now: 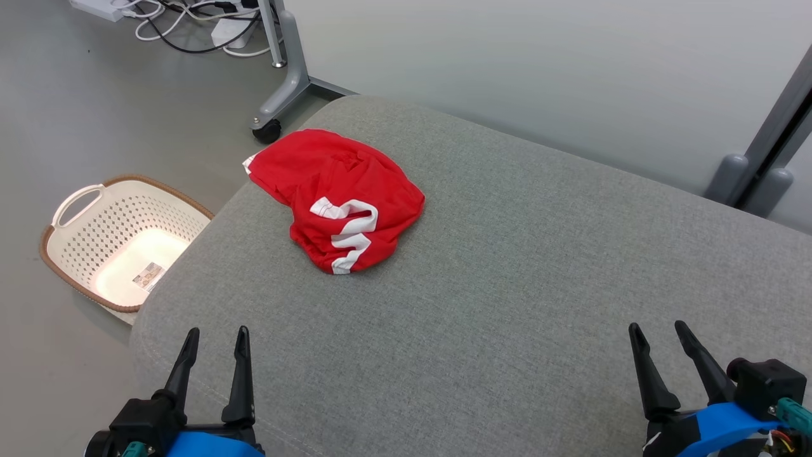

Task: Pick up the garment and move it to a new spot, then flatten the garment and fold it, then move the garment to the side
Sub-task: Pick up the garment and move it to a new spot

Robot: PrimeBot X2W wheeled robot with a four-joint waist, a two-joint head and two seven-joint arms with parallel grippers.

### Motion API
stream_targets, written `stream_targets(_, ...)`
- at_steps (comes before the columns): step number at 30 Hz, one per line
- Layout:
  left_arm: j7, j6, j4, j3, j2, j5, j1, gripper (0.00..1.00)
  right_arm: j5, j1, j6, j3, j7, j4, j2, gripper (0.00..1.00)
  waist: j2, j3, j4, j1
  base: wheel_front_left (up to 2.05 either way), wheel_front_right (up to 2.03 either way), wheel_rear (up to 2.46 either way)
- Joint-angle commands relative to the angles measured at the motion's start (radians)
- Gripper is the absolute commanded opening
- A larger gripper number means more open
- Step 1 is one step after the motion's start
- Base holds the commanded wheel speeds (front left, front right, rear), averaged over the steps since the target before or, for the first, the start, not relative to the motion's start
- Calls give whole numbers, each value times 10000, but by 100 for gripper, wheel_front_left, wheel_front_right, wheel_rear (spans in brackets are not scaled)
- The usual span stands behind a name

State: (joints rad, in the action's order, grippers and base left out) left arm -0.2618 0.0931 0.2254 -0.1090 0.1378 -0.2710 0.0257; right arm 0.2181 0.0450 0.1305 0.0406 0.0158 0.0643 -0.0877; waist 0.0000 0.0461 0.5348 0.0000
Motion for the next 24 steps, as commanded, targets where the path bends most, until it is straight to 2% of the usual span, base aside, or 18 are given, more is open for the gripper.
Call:
stream_targets(1, -44, -4, -12, 47, -31, 71, 80, 100, 39, -94, 5, 16, 62, 44, -84, 100, 0, -3, -6, 0, 0, 0, 0)
stream_targets(8, -27, 103, -141, 122, 143, -65, -501, 100, 61, 14, 5, 103, 173, 117, -46, 100, 0, -36, -24, 0, 0, 0, 0)
stream_targets(14, 953, 277, -708, -96, 999, -225, -1991, 100, -190, 0, 5, 92, 169, -115, -99, 100, 0, 215, -66, 0, 0, 0, 0)
stream_targets(21, 2337, 294, -405, 603, 1610, -1350, -4221, 100, -299, -446, 5, -214, 101, -504, -355, 100, 0, 1066, -692, 0, 0, 0, 0)
stream_targets(24, 2611, 101, 241, 1150, 1811, -1798, -4891, 100, -298, -716, 5, -344, 46, -730, -436, 100, 0, 1568, -1134, 0, 0, 0, 0)
